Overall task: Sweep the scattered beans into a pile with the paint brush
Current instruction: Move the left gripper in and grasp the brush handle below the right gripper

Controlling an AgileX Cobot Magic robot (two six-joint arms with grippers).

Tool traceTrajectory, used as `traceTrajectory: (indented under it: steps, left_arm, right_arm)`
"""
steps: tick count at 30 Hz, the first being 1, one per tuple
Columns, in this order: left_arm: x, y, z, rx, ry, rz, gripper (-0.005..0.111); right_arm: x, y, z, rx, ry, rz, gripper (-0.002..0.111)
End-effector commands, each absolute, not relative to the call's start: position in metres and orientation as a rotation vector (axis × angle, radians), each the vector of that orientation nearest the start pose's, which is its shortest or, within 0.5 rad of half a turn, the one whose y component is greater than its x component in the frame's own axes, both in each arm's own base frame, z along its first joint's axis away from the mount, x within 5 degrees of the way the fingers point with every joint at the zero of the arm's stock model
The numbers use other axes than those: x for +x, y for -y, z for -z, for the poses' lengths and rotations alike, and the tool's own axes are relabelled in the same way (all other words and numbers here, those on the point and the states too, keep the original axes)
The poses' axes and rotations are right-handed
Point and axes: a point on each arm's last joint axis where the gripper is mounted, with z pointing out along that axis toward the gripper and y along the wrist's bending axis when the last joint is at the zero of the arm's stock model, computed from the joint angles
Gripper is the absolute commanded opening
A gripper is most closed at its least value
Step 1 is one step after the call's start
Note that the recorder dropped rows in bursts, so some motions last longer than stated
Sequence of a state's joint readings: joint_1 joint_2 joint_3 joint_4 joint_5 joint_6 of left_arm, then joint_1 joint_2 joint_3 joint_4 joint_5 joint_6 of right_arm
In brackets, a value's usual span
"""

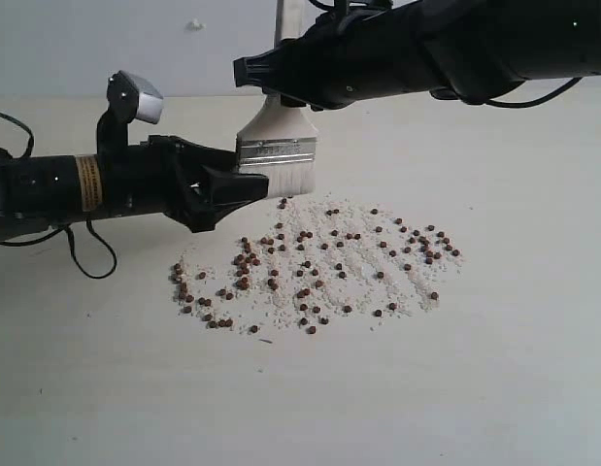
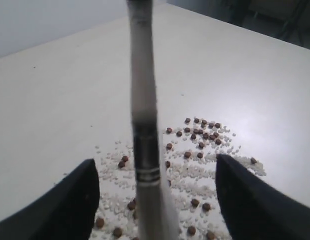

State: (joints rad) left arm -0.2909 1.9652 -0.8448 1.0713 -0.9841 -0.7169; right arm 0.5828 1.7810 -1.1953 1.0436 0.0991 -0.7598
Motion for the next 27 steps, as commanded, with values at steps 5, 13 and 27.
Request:
traceTrajectory:
  steps: [5, 13, 27]
  left_arm:
    - [0.32, 0.183, -0.151, 0.819, -1.702, 0.965, 0.063]
    - [0.324, 0.184, -0.154, 0.772, -1.701, 0.957, 0.063]
    - [0.325, 0.188, -0.154, 0.743, -1.731, 0.94, 0.063]
  right_arm:
    - [0.336, -0.229, -0.246, -0.378, -2.127, -0.584, 0.0]
    - [0.335, -0.23, -0.245, -0.391, -2.138, -0.598, 0.0]
    - [0.334, -0.23, -0.245, -0.397, -2.142, -0.604, 0.0]
